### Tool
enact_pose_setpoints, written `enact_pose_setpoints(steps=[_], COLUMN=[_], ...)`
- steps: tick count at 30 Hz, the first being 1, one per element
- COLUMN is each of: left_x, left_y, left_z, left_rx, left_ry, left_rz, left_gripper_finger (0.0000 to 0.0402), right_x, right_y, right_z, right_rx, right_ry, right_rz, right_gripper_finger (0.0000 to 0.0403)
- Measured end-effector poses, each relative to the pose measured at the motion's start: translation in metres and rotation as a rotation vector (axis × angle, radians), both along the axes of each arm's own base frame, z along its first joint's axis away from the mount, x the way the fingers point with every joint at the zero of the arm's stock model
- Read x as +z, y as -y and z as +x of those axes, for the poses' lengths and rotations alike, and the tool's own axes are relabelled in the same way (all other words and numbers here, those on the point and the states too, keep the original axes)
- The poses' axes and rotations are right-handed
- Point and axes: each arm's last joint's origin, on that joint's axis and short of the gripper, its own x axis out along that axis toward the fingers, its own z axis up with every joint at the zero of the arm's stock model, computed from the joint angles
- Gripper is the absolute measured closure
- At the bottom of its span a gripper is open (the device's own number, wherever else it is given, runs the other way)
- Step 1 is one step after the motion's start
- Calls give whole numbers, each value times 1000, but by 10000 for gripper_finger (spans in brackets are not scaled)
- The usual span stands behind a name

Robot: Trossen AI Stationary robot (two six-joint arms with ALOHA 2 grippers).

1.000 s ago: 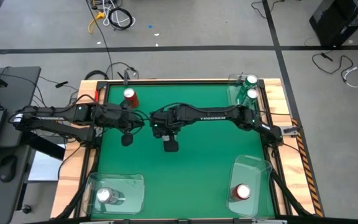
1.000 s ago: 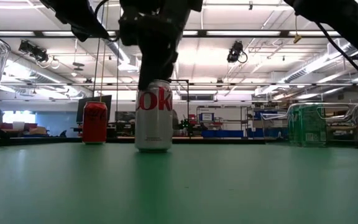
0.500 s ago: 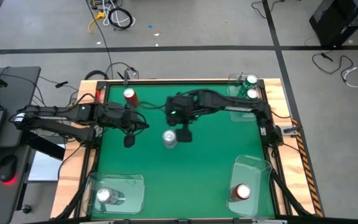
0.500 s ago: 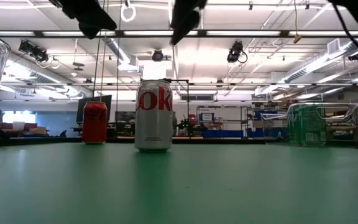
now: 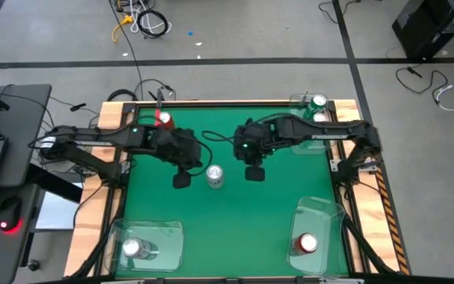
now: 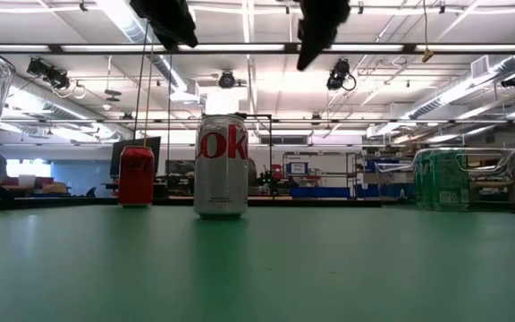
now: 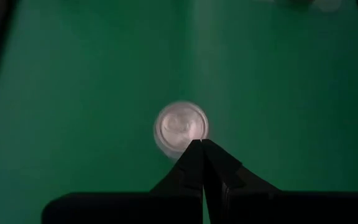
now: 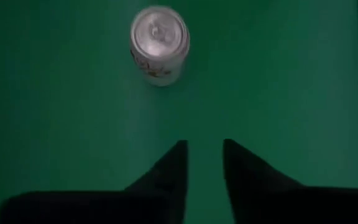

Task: Sort soda cans
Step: Put the red-silver soda can into the bottom left transparent bin

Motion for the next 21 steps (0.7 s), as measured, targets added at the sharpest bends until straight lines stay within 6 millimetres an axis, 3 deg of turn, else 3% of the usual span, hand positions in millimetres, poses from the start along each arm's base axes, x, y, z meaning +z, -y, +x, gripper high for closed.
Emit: enact_pose_setpoints(steps=[4, 12, 16, 21], left_x=[-6, -12, -21, -28], left_y=[-3, -15, -16, -17], left_z=[12, 35, 51, 75], left_rx=[-4, 48, 29, 57], left_ry=[-82, -183, -240, -288], left_rz=[-27, -59, -106, -130], left_gripper_finger=[401, 388, 342, 253], right_x=[-34, -88, -104, -115], right_y=[1, -2, -6, -10], right_z=[-24, -70, -81, -86], right_rx=[-34, -152, -143, -126], right_ry=[70, 279, 342, 358], right_rz=[24, 130, 174, 181], right_gripper_finger=[393, 383, 397, 398])
